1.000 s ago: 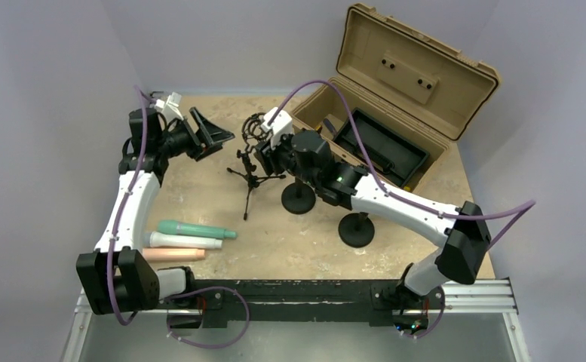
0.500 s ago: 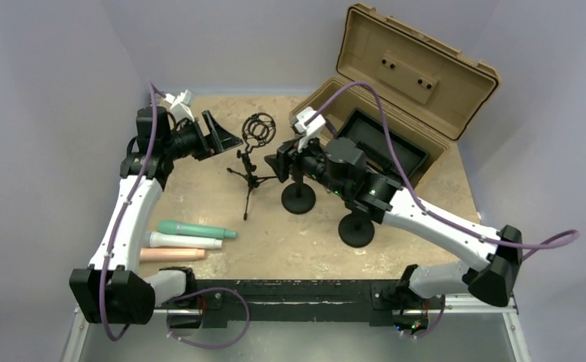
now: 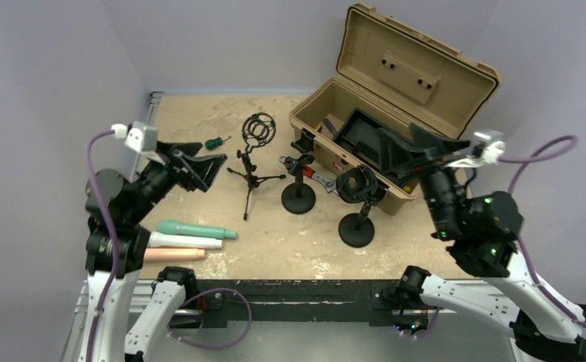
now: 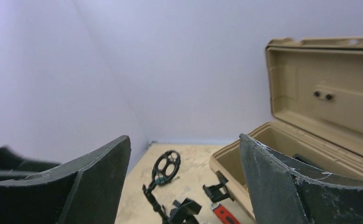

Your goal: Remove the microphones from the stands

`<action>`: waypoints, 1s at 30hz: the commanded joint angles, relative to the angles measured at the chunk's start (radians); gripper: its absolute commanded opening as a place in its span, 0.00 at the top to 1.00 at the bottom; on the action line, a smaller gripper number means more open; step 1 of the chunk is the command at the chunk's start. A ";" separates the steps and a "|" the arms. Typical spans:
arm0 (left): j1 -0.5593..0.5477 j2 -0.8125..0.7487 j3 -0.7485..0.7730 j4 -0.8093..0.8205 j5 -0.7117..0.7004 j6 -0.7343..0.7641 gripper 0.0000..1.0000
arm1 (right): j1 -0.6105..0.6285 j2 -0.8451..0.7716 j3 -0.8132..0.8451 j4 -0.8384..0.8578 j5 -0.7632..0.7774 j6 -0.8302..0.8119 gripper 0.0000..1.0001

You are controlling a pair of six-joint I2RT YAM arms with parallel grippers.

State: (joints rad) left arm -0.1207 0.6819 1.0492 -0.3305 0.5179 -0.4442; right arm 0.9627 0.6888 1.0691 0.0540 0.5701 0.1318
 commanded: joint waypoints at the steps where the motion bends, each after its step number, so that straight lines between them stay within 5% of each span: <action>1: -0.005 -0.149 0.081 -0.037 -0.116 0.083 0.23 | 0.000 -0.078 -0.008 0.014 0.146 -0.051 0.15; 14: -0.005 -0.372 0.178 -0.085 -0.345 0.088 0.21 | 0.001 -0.167 0.049 -0.031 0.235 -0.090 0.12; 30: -0.005 -0.400 0.114 -0.046 -0.364 0.059 0.21 | 0.000 -0.240 0.083 -0.038 0.265 -0.090 0.05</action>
State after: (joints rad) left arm -0.1211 0.2737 1.1831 -0.4107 0.1654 -0.3744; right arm 0.9623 0.4484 1.1328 0.0147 0.8070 0.0479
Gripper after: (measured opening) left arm 0.789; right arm 0.941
